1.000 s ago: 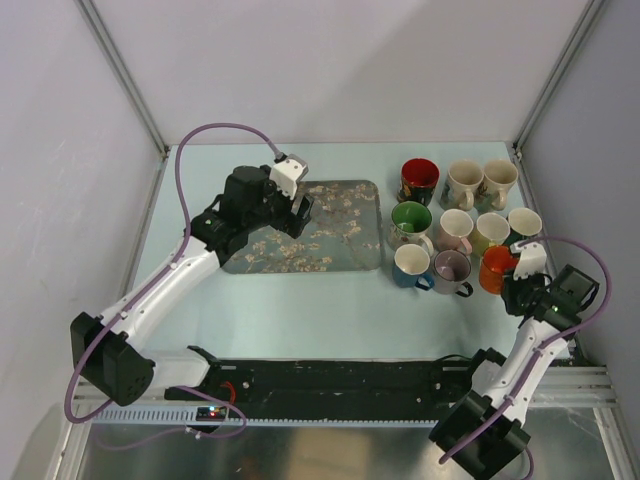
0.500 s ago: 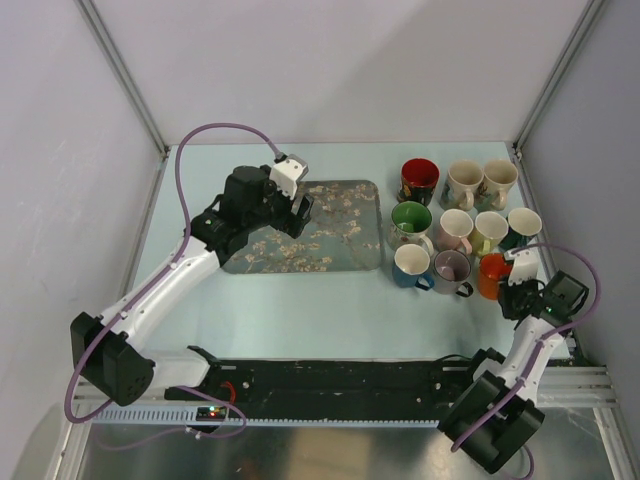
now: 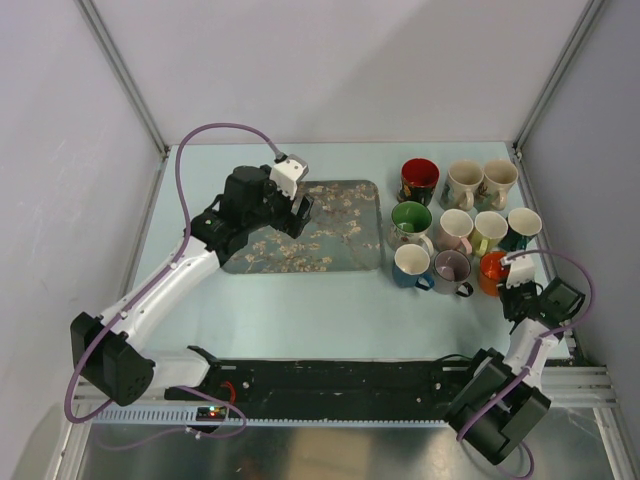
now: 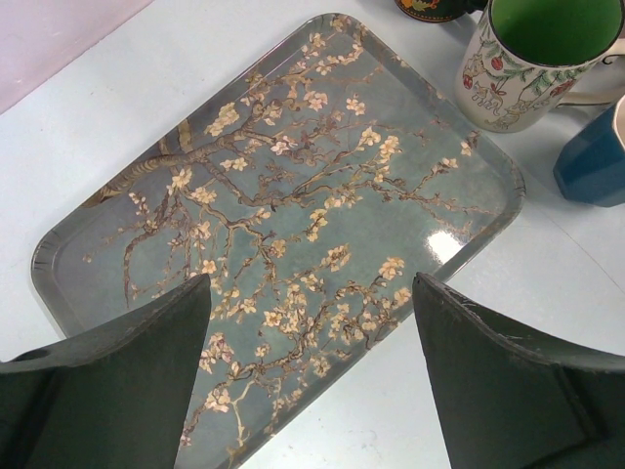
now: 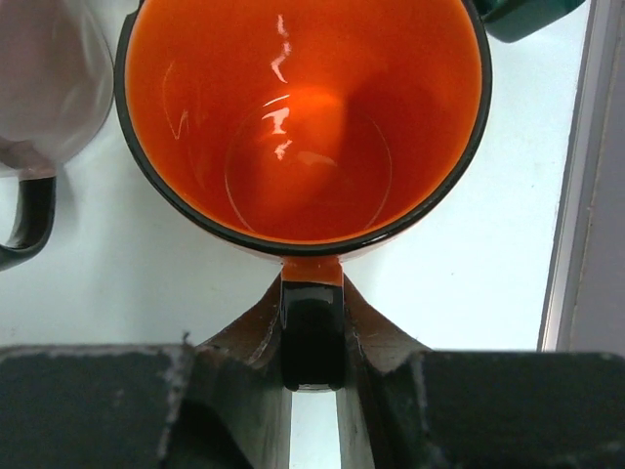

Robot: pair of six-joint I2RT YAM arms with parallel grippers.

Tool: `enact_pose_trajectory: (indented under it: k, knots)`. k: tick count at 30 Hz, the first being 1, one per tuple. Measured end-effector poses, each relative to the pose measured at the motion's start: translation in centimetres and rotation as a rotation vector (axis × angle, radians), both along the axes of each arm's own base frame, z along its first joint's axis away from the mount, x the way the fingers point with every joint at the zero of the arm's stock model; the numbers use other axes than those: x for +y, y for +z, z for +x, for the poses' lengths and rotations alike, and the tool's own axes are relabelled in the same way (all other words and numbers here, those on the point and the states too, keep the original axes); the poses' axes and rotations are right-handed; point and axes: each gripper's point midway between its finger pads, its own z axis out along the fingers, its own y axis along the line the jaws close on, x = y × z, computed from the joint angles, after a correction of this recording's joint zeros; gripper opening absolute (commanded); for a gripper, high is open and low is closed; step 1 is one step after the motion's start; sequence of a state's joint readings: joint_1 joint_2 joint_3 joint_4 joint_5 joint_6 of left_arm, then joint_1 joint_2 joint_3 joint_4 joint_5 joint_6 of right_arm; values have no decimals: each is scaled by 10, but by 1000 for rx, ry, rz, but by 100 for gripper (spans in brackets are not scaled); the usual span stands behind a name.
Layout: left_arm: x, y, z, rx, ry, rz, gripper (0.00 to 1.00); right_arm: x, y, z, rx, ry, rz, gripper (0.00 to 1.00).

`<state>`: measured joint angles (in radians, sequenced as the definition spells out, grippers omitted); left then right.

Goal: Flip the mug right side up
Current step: Place the cup at the center of the board, then reset both arms

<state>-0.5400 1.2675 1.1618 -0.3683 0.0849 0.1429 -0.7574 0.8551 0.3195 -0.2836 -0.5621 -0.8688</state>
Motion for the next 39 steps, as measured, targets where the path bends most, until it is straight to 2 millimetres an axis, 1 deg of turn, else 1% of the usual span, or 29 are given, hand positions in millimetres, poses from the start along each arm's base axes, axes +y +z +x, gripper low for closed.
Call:
enact_pose_trajectory:
  k: [4, 6, 9, 10, 11, 12, 13, 14, 16, 17, 20, 21, 23, 26, 28, 30, 33, 35, 37, 39]
  knots:
    - [0, 0, 0, -3, -3, 3, 88, -2, -2, 1, -3, 22, -23, 40]
    - [0, 0, 0, -4, -3, 5, 88, -3, -12, -8, 39, 16, -21, 47]
    - [0, 0, 0, -4, -4, 5, 88, 4, -23, -21, 93, 28, 3, 59]
    - [0, 0, 0, -3, -5, 5, 88, 5, -23, -23, 101, 29, 2, 69]
    - [0, 0, 0, -3, -5, 4, 88, 6, -23, -24, 109, 30, 7, 82]
    - [0, 0, 0, -3, -7, 4, 88, 8, -22, -27, 120, 26, 19, 91]
    - [-1, 0, 0, -2, -8, 3, 88, 8, -21, -29, 132, 15, 34, 95]
    - [-1, 0, 0, -3, -8, 3, 88, 9, -18, -31, 145, 3, 48, 97]
    - [-1, 0, 0, -2, -8, 3, 89, 7, -7, -32, 163, -27, 74, 99]
    - [0, 0, 0, -3, -8, 3, 89, 5, 4, -30, 162, -48, 82, 99]
    - [0, 0, 0, -2, -7, 3, 92, -8, 48, -21, 135, -122, 89, 99]
    - [-1, -1, 0, 0, -6, 3, 96, -13, 64, -16, 119, -142, 81, 99]
    - [0, -3, 1, 7, 2, 3, 99, -20, 92, -9, 90, -178, 66, 99]
    - [0, -9, 4, 25, 21, 7, 99, -22, 115, -1, 63, -241, 57, 99]
    - [2, -14, 7, 40, 43, 10, 100, -16, 122, 5, 57, -267, 50, 99]
    - [5, -18, 10, 49, 65, 14, 100, -4, 128, 16, 59, -276, 23, 100]
    - [13, -19, 15, 51, 108, 14, 100, 29, 139, 39, 49, -209, -23, 99]
    - [22, -19, 20, 54, 149, 9, 100, 61, 155, 61, 26, -138, -42, 100]
    - [31, -19, 24, 57, 182, 5, 100, 86, 169, 78, -10, -81, -39, 100]
    - [39, -19, 28, 58, 215, 2, 100, 105, 181, 89, -35, -39, -33, 99]
